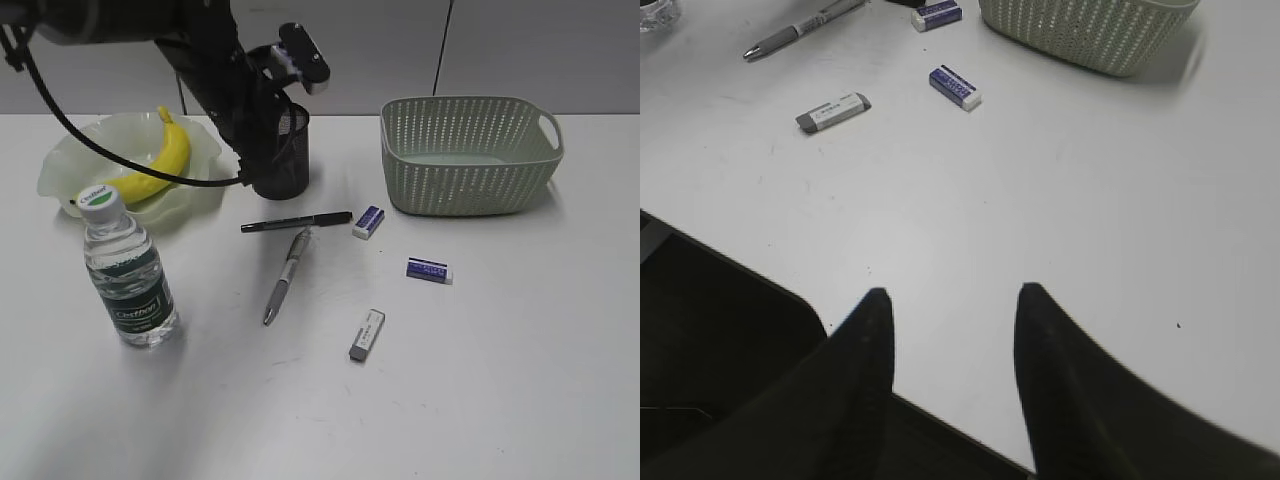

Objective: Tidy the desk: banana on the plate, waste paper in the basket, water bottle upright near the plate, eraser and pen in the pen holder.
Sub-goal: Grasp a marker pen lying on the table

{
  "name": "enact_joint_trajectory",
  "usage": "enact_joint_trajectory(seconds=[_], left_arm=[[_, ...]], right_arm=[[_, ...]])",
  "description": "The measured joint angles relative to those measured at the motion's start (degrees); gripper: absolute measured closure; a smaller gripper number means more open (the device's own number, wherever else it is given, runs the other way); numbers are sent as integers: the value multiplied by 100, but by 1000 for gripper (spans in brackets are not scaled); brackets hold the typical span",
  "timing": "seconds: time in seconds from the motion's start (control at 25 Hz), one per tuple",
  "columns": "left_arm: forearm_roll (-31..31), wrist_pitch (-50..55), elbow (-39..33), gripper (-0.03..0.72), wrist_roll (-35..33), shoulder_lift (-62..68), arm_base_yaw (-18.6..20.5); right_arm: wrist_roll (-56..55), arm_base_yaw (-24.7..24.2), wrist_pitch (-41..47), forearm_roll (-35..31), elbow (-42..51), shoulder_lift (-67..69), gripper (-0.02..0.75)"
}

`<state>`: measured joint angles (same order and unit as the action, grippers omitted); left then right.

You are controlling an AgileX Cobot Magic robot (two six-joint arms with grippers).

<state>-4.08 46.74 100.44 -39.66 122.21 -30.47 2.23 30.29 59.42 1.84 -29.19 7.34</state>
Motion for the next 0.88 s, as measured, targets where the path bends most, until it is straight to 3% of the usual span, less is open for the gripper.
enact_joint_trajectory(seconds=[0.2,0.88], left_arm=[[458,-303,0,221,-40,432,-149],[836,-891,5,221,-58,1096,-155]], right_arm=[[0,0,0,0,0,0,407],[0,0,0,0,0,0,407]])
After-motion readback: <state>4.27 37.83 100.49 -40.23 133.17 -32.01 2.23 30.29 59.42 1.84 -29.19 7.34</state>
